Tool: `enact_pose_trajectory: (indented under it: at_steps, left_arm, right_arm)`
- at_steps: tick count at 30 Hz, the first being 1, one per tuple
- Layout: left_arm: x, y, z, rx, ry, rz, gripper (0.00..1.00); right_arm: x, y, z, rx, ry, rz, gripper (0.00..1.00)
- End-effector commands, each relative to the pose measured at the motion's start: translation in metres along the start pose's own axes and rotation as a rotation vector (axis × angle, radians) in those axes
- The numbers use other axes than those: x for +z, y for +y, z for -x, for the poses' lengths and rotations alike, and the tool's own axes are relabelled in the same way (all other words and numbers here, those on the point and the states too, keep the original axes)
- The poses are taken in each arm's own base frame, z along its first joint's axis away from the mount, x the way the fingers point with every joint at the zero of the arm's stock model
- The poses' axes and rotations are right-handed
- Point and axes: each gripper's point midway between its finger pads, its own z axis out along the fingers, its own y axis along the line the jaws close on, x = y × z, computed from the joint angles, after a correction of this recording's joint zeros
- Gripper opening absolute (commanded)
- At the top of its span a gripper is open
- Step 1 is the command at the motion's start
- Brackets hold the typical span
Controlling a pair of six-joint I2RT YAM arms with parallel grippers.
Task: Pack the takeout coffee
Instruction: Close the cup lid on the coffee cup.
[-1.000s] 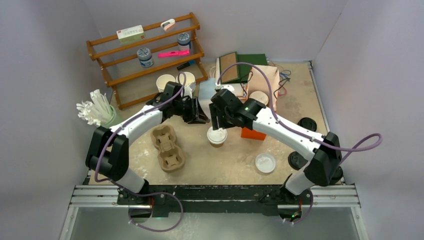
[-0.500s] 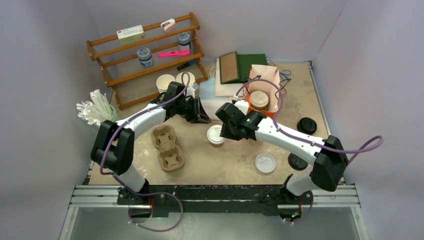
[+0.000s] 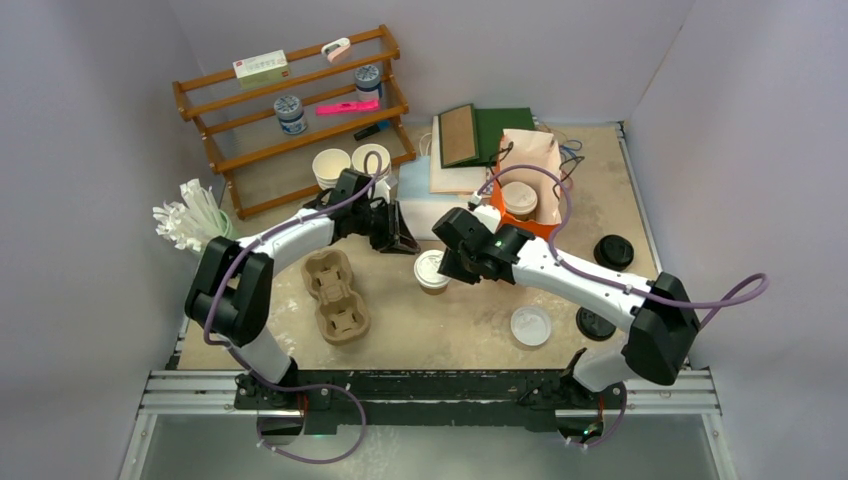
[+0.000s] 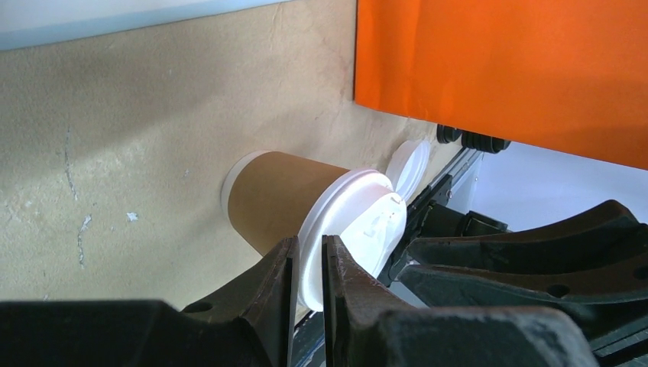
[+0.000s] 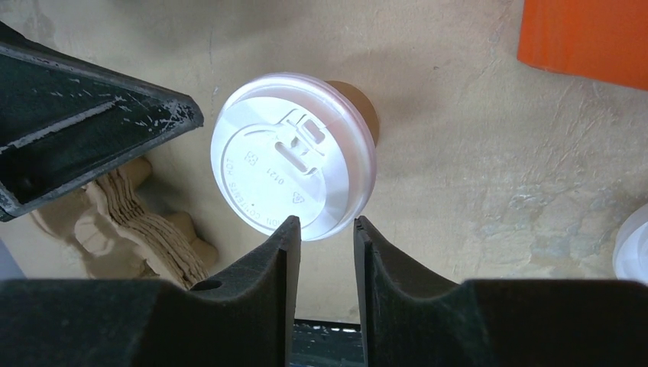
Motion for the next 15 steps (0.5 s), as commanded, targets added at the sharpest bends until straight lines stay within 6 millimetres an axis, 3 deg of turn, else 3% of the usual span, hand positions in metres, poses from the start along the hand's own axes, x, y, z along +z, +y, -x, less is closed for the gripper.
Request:
enact_pose_trajectory:
  at_steps: [1, 15]
  left_arm:
    - [0.001, 0.003, -0.006, 0.022, 0.017, 0.009, 0.2]
    - [0.003, 0.015, -0.02, 0.012, 0.08, 0.029, 0.22]
  right_arm:
    - [0.003, 0.0, -0.003, 0.012, 0.001, -0.004, 0.34]
    - [0.013, -0.005, -0.003, -0.014, -0.004, -0.045, 0.31]
